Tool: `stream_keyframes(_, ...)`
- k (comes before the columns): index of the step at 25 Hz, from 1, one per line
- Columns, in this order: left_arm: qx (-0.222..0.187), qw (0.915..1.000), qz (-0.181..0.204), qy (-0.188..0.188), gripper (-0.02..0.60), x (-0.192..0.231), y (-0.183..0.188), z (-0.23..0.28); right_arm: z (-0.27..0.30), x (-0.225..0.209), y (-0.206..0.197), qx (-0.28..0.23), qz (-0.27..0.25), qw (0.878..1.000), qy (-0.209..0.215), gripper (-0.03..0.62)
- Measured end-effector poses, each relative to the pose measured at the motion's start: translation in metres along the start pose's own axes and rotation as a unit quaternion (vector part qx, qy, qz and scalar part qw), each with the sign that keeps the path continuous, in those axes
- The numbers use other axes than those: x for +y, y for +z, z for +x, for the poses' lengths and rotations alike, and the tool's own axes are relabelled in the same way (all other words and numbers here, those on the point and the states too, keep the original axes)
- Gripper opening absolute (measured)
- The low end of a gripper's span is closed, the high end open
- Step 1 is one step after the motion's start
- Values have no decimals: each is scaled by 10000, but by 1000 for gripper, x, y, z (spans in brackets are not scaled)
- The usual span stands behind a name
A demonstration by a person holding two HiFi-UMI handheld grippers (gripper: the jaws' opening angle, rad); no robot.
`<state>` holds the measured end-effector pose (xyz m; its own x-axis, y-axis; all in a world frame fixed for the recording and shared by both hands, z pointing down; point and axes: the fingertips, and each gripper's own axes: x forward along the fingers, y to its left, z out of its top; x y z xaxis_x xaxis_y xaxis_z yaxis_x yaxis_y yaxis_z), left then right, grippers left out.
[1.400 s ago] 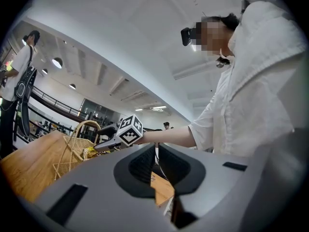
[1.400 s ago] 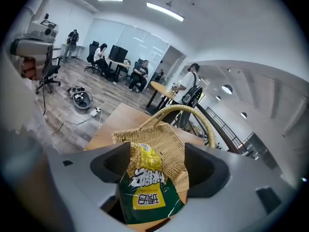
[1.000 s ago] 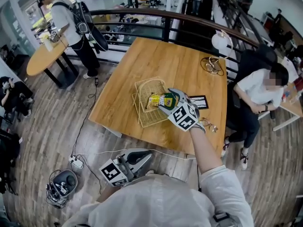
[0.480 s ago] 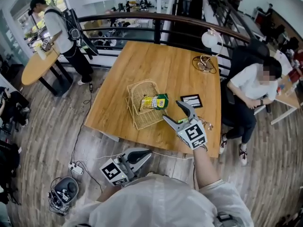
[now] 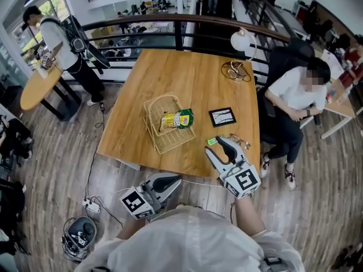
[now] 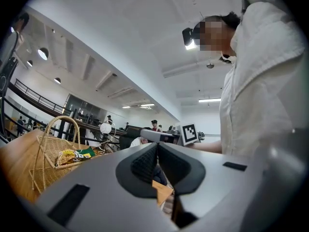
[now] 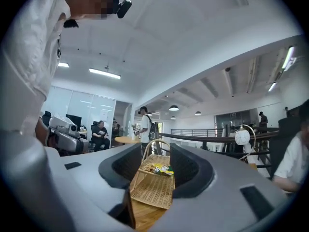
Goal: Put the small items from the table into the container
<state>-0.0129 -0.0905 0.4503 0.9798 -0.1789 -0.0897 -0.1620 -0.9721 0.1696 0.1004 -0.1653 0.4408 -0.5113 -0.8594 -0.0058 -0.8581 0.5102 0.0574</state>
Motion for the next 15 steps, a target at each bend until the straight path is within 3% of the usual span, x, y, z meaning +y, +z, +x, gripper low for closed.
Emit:
stream_keyframes(8, 55, 9997, 16, -230, 8, -5, -3, 17, -45, 0, 4, -137, 19, 9992, -371, 18)
stream_keyframes(15, 183, 9989, 155, -400, 8, -4, -8, 36, -73, 3, 4, -120, 141, 9984, -525, 14)
